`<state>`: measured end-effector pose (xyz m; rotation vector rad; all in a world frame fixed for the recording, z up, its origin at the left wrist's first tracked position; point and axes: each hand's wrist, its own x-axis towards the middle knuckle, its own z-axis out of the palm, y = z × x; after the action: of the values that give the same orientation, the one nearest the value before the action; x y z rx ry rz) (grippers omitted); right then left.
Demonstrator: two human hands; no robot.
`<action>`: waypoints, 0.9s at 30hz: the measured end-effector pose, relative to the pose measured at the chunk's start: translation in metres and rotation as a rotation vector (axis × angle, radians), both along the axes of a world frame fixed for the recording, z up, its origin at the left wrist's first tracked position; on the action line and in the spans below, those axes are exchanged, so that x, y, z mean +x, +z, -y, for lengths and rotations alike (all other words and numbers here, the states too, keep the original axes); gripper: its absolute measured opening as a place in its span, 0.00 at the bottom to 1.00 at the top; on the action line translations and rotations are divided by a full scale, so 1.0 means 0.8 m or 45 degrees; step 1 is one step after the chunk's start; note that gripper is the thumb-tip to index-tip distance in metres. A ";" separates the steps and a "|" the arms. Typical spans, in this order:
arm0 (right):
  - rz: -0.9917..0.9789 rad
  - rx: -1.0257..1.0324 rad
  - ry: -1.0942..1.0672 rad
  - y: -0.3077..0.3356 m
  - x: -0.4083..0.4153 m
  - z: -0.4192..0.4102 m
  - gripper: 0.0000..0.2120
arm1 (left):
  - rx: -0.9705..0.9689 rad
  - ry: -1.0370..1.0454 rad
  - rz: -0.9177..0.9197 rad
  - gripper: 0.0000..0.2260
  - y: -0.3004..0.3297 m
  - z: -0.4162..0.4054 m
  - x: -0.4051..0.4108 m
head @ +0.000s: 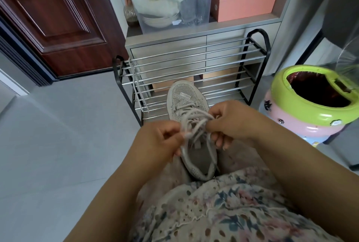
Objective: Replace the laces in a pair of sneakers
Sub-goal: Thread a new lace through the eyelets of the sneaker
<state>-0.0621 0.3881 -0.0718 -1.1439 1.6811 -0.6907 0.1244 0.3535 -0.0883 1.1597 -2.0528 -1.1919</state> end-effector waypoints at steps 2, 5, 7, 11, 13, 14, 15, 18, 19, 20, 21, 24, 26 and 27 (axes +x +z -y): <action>0.038 0.002 -0.057 -0.001 -0.001 0.001 0.03 | -0.231 -0.156 0.244 0.08 -0.005 -0.005 -0.004; 0.067 -0.013 -0.057 -0.002 0.004 0.000 0.05 | -0.475 -0.273 0.606 0.10 -0.013 -0.007 -0.017; 0.077 -0.042 -0.037 -0.003 0.003 -0.001 0.08 | -0.449 -0.273 0.780 0.10 -0.017 -0.007 -0.023; 0.236 0.018 0.182 0.000 -0.006 -0.005 0.08 | -0.415 -0.278 0.947 0.12 -0.012 -0.009 -0.029; 0.172 0.045 0.340 0.003 -0.010 -0.007 0.09 | -0.395 -0.311 0.958 0.12 -0.002 -0.010 -0.029; 0.054 0.039 0.429 0.006 -0.011 -0.008 0.10 | -0.327 -0.339 0.924 0.12 0.003 -0.010 -0.027; -0.133 0.016 0.539 0.008 -0.011 -0.008 0.11 | -0.231 -0.376 0.879 0.11 0.005 -0.007 -0.025; -0.673 -0.026 0.849 0.013 -0.002 -0.006 0.05 | 0.021 -0.389 0.671 0.04 0.006 -0.002 -0.014; -0.743 -0.006 0.903 0.013 0.002 -0.007 0.07 | 0.015 -0.334 0.624 0.03 0.004 -0.001 -0.013; -0.788 0.030 0.931 0.013 0.006 -0.006 0.08 | -0.060 -0.254 0.611 0.05 0.002 0.000 -0.012; -0.826 0.067 0.938 0.012 0.008 -0.006 0.10 | -0.165 -0.155 0.613 0.09 -0.001 0.000 -0.013; -0.855 0.089 0.893 0.009 0.008 -0.004 0.12 | -0.319 -0.011 0.454 0.15 -0.006 -0.005 -0.017; -0.734 0.095 0.799 0.006 0.007 -0.004 0.08 | -0.321 -0.097 0.353 0.12 -0.007 -0.011 -0.020; -0.628 0.114 0.739 0.005 0.006 -0.004 0.08 | -0.357 -0.145 0.356 0.09 -0.008 -0.013 -0.020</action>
<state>-0.0573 0.3916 -0.0675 -1.7293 1.6176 0.0402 0.1085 0.3640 -0.0944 1.1356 -2.4303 -0.7890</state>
